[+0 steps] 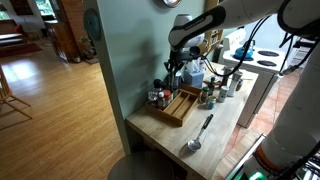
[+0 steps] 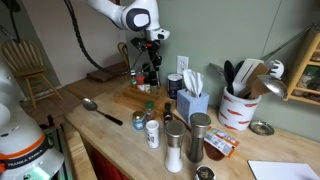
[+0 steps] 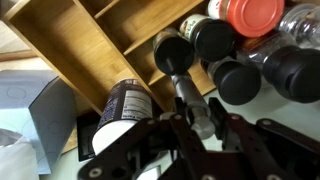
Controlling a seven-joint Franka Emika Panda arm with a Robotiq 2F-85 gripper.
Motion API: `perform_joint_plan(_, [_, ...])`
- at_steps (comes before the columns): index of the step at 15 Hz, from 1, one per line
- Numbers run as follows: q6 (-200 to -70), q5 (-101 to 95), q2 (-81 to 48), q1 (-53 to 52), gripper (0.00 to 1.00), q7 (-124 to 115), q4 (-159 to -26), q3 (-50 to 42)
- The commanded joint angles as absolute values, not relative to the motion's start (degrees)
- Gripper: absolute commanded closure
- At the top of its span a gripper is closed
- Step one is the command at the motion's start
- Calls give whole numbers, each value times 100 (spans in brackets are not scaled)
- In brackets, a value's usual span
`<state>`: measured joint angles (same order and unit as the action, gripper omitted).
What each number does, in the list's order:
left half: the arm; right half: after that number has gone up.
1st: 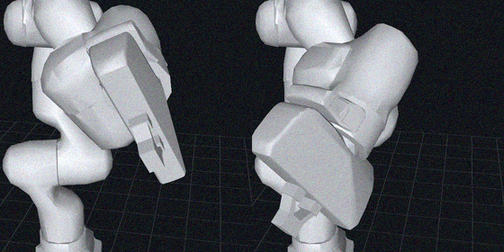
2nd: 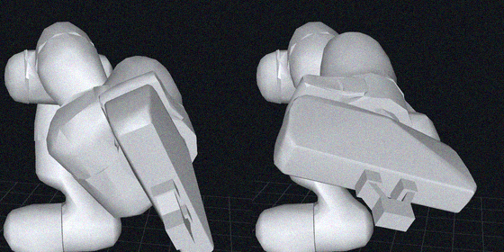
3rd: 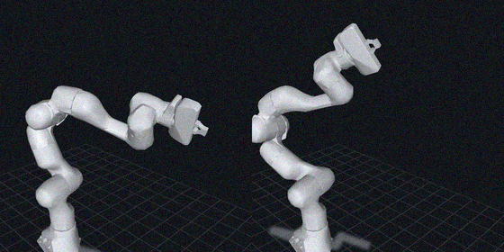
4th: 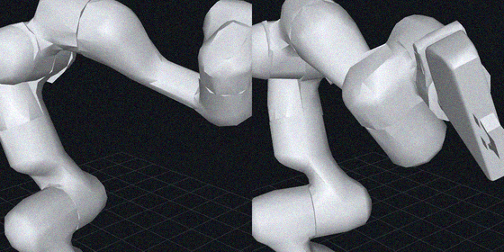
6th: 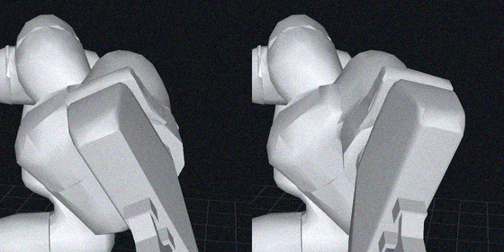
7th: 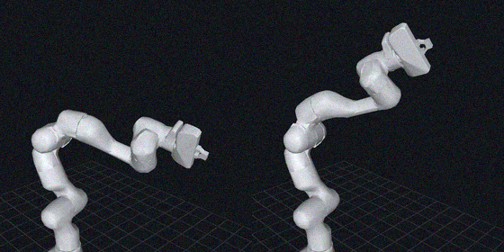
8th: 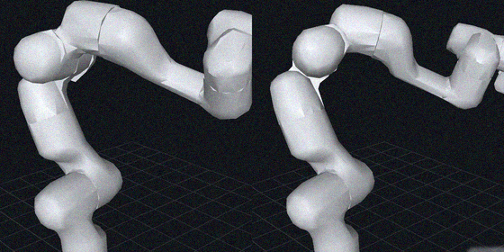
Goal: Pick up the silver long object and put it behind the spice bottle with a black lid in the wooden tray
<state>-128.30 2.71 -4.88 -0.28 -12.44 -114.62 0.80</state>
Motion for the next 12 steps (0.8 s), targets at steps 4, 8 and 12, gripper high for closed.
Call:
perform_joint_plan(4, [-13198,522,-459,-91,93,-908,-11791,122])
perform_joint_plan(8, [-13244,457,-565,-164,93,-973,-11789,189])
perform_joint_plan(12, [-13305,387,-682,-221,93,-993,-11731,212])
